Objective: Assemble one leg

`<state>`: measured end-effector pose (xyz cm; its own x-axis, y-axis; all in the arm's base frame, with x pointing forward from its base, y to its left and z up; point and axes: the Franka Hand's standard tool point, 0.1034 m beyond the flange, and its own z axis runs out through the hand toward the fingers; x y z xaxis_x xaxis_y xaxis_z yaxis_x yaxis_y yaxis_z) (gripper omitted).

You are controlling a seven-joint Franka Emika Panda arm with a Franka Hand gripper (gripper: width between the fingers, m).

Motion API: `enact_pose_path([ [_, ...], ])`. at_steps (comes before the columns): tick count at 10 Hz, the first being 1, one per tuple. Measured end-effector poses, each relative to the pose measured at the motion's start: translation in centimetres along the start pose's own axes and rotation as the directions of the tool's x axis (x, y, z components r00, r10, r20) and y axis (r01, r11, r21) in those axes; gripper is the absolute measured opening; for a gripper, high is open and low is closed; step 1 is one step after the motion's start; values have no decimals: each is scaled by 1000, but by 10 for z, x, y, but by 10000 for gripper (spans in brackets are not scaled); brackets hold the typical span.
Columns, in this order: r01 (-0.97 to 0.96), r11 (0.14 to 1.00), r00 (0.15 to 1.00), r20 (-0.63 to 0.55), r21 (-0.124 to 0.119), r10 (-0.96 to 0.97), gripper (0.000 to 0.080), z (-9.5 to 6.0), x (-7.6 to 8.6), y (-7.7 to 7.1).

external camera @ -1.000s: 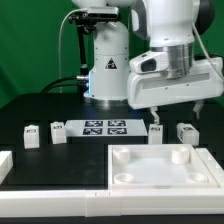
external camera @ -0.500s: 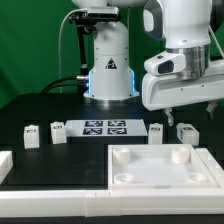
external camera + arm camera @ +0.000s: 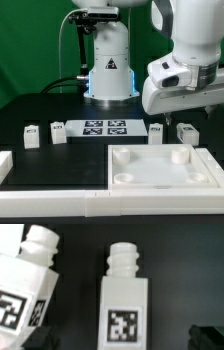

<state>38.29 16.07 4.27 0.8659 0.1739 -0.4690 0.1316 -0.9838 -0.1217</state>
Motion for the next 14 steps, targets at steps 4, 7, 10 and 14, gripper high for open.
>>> enact_pose_path([
  [4,-3,999,946,324,35,-8,649,9,9,-10],
  [7,-23,999,952,307,35,11,649,21,19,-9],
  [10,-24,999,957,289,38,12,649,26,21,-6],
  [14,-18,999,959,284,41,6,280,27,22,-6],
])
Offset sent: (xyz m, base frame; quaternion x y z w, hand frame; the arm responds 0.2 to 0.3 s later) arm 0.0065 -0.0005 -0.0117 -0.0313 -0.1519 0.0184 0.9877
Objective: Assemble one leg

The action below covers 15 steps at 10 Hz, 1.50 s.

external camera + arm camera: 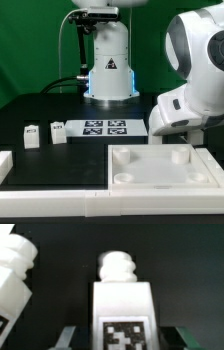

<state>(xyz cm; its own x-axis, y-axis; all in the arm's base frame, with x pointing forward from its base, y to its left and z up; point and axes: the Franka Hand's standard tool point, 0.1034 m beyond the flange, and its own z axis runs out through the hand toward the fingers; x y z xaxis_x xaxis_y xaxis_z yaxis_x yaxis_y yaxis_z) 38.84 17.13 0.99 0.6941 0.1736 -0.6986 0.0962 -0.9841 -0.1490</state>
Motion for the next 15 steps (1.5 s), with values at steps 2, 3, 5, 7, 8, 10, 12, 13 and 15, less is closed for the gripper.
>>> enact_pose_path([
  [2,15,1000,1000,1,2,-15,285,0,0,1],
  [3,15,1000,1000,1,2,-15,285,0,0,1],
  [5,15,1000,1000,0,2,-15,285,0,0,1],
  [7,15,1000,1000,1,2,-15,285,0,0,1],
  [8,15,1000,1000,1,2,-15,285,0,0,1],
  [10,3,1000,1000,0,-6,-3,287,-12,-9,-1],
  [12,-17,1000,999,34,-16,18,287,-39,-29,-2],
  [13,-12,1000,999,45,-19,13,287,-55,-35,-3],
  [15,-9,1000,1000,8,-16,9,287,-65,-30,-4],
])
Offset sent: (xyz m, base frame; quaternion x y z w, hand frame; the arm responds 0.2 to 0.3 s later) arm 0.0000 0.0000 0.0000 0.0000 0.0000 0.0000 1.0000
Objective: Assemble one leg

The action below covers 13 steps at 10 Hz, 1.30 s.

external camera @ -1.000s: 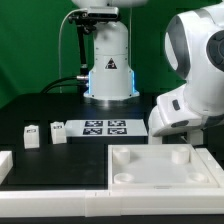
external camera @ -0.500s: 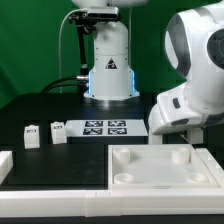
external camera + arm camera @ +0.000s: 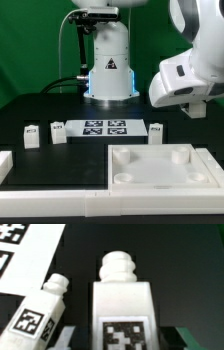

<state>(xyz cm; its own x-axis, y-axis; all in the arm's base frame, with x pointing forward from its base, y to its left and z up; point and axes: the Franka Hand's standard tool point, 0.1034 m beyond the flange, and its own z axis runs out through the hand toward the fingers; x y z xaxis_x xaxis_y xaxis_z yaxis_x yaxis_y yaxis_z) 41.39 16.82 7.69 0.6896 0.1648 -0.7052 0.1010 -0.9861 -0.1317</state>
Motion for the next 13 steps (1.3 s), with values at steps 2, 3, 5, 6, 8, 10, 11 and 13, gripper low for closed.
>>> enact_pose_path([
  [2,0,1000,1000,4,0,0,287,1,-1,0],
  [3,-2,1000,996,-93,2,2,287,-4,11,0],
  [5,-10,1000,966,-259,-12,7,287,-3,5,4],
  [6,-12,1000,925,-379,-13,6,287,-9,14,5],
  [8,-28,1000,828,-560,-11,17,287,-38,11,18],
  [10,-10,1000,705,-709,-28,-13,287,-62,15,28],
  [11,-4,999,625,-780,-43,-31,287,-75,18,37],
  [13,-3,998,434,-900,-56,-50,287,-86,20,41],
])
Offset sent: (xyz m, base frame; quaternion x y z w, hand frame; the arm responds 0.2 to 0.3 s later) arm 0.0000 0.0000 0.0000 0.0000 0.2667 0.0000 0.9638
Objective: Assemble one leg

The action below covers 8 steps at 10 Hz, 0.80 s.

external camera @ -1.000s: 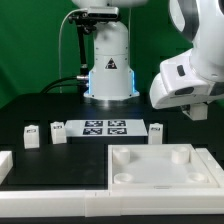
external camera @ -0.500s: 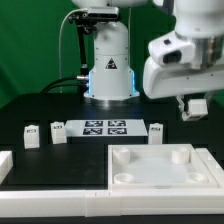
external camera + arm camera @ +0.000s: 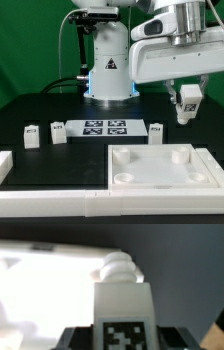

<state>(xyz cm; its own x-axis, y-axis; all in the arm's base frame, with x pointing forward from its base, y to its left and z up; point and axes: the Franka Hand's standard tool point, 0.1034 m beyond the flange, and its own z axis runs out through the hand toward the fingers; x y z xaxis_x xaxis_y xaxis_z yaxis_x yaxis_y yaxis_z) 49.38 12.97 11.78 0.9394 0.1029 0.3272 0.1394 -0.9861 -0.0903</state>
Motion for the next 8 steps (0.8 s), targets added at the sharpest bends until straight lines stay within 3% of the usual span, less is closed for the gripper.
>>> enact_pose_path([
  [1,4,1000,998,-62,-2,-4,287,1,-7,1],
  [3,17,1000,1000,-11,0,-17,287,4,-5,-1],
  [4,68,998,998,-7,3,-68,287,10,3,0],
  [6,107,994,994,-24,4,-107,287,18,34,12],
  [8,111,994,993,-33,8,-111,287,37,51,21],
])
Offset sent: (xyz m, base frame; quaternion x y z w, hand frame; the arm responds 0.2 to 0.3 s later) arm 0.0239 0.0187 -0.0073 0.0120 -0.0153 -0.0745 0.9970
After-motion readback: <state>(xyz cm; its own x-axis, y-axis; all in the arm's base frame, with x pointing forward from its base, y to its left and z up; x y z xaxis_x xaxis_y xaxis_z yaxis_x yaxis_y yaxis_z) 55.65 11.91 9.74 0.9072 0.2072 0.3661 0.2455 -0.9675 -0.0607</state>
